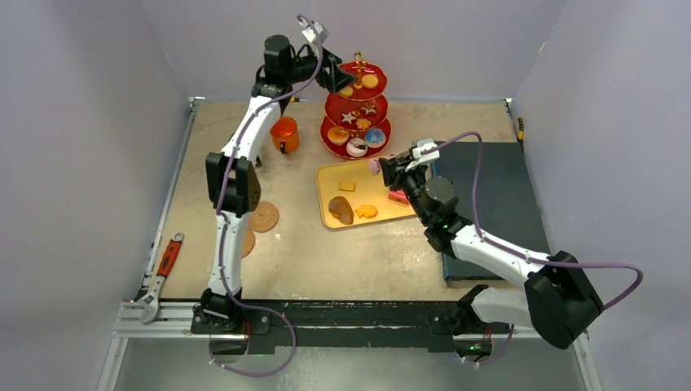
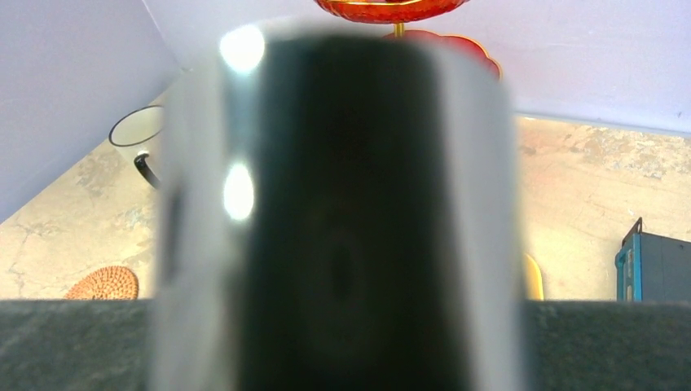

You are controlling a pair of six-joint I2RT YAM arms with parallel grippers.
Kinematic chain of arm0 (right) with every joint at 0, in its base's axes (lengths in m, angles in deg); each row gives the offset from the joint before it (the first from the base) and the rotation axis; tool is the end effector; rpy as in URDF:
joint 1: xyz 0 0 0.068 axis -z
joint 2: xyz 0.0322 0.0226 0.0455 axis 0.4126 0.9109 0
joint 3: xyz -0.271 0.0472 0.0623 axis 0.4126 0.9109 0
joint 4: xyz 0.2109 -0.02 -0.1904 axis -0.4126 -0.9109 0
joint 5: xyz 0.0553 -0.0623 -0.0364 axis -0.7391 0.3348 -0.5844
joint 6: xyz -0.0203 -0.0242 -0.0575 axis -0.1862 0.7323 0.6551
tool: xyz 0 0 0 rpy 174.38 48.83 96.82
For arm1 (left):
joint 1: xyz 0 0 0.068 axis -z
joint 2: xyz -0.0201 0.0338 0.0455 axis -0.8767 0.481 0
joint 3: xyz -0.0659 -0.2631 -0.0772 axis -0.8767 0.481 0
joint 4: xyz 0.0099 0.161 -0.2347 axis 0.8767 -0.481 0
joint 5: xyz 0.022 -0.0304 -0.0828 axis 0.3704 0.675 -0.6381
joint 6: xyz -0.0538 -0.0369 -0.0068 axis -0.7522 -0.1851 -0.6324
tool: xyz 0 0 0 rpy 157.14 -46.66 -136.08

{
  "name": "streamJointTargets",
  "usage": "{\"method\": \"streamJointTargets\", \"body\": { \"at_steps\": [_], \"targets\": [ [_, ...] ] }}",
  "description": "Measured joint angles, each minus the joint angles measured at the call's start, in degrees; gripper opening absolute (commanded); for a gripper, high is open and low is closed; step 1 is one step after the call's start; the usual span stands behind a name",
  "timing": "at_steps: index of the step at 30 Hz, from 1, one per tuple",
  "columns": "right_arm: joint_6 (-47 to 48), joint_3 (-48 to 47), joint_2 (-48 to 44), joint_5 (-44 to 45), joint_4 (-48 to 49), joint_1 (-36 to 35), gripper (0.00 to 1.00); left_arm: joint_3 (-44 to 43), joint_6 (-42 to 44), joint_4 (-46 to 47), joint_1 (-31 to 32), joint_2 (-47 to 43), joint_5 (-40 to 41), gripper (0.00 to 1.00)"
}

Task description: Serve the afternoon tea

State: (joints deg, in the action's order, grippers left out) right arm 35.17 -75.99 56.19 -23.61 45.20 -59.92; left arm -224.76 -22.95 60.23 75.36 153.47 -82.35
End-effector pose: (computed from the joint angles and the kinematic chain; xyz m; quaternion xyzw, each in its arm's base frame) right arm 0.2496 0.1646 0.2814 -0.0632 0.6363 0.2261 0.7348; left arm 0.5707 -0.1828 0.3662 0.3204 0.6216 -0.4041 0.5896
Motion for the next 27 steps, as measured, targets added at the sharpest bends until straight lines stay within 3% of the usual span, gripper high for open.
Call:
{"method": "streamJointTargets", "body": {
  "at_steps": [10, 15, 24, 27],
  "targets": [
    [0.02, -0.57, 1.66, 0.04, -0.15, 0.00, 0.34, -0.04, -7.02, 9.14, 0.85, 5.25, -9.33, 0.78],
    [0.02, -1.05, 2.56, 0.07, -0.52, 0.00, 0.34, -1.40, -9.57, 15.15, 1.03, 6.36, -10.56, 0.59],
    [-0.39, -2.47, 2.69, 0.04, -1.68, 0.00, 0.34, -4.63, -11.43, 20.96, 1.84, 10.69, -11.21, 0.55],
    [-0.42, -2.80, 2.69, 0.04, -1.79, 0.00, 0.34, -4.63, -11.43, 21.14, 2.14, 11.19, -11.21, 0.40]
  ]
}}
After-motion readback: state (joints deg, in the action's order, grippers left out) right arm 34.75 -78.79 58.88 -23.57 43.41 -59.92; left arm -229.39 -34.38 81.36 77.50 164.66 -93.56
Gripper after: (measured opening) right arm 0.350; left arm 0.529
